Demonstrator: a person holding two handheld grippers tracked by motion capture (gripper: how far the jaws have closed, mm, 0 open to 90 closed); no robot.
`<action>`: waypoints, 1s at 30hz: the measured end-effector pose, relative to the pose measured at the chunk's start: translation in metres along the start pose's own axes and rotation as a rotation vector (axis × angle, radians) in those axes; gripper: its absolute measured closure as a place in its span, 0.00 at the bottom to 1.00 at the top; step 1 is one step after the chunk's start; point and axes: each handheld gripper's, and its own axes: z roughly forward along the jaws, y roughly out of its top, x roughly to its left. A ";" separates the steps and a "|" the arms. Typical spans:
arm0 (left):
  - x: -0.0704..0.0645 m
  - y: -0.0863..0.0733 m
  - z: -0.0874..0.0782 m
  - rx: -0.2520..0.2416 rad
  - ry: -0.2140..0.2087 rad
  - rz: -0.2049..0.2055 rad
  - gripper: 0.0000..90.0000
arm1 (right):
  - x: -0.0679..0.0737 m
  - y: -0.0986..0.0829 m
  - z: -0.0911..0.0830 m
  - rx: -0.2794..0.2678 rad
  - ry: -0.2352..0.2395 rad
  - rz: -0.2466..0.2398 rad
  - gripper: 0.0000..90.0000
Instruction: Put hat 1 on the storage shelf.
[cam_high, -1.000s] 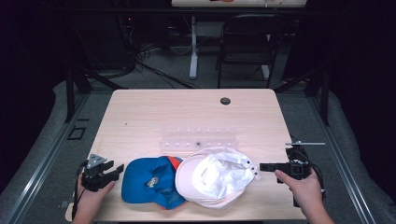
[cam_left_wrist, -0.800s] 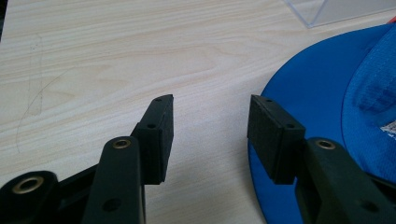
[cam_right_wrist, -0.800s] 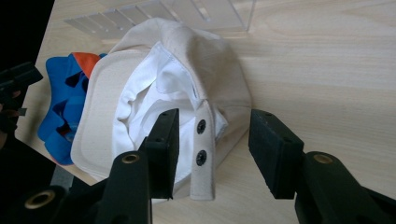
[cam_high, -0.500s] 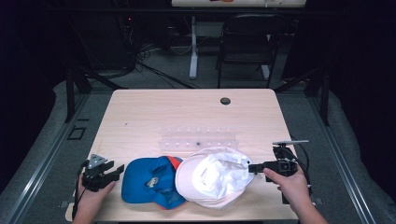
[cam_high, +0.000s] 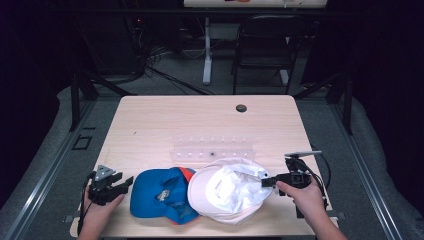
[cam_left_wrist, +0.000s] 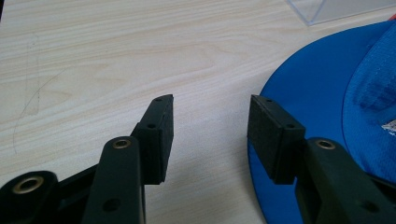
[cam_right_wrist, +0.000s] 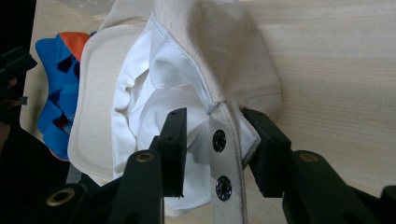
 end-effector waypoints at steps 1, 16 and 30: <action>0.000 0.000 0.000 0.001 0.003 0.000 0.57 | 0.000 0.001 0.000 0.016 0.001 -0.008 0.70; 0.000 0.000 0.000 -0.008 0.003 -0.001 0.57 | 0.011 0.004 -0.002 0.043 -0.013 -0.049 0.88; 0.001 0.000 -0.001 -0.006 0.004 -0.002 0.57 | 0.022 0.011 -0.006 0.044 0.000 -0.051 0.90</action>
